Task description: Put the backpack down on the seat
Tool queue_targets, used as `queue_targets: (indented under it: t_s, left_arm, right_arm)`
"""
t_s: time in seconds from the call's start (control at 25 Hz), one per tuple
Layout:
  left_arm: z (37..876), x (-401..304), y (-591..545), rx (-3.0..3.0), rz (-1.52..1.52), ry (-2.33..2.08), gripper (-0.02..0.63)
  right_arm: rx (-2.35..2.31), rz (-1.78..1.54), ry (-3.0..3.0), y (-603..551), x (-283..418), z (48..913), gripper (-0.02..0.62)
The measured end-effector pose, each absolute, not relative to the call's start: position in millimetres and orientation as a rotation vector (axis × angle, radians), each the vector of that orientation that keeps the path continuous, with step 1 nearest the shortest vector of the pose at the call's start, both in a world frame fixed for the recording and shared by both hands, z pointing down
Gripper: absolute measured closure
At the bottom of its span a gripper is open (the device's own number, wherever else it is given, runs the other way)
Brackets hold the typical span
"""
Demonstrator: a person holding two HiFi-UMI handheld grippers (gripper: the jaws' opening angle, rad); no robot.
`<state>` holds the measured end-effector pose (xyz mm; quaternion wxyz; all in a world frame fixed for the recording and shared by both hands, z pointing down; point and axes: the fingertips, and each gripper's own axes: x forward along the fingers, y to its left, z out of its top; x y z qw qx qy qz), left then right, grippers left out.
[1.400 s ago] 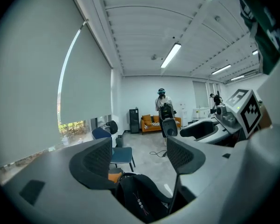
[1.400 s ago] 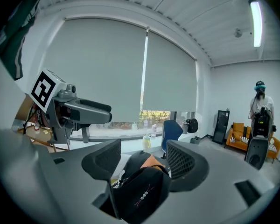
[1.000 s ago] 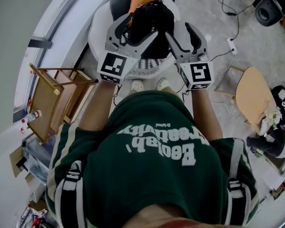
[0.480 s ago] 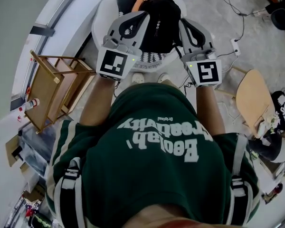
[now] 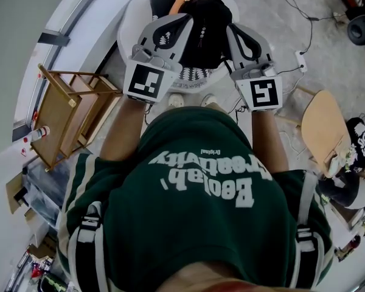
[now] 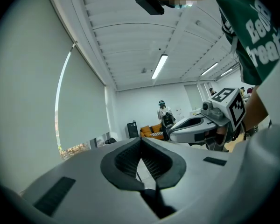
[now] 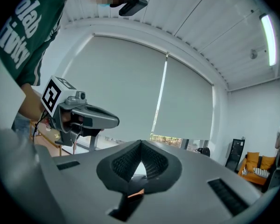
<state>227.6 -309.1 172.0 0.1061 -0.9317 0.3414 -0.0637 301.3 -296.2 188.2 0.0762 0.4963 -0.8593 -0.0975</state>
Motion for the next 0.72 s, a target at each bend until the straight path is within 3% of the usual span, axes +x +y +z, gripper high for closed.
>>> queue_targets:
  t_s: [0.72]
  left_arm:
    - [177.2, 225.6, -315.0, -2.752, -0.169, 1.017, 0.589]
  right_arm:
    - [1.463, -0.33, -2.545, -301.4, 292.8, 191.3, 0.565]
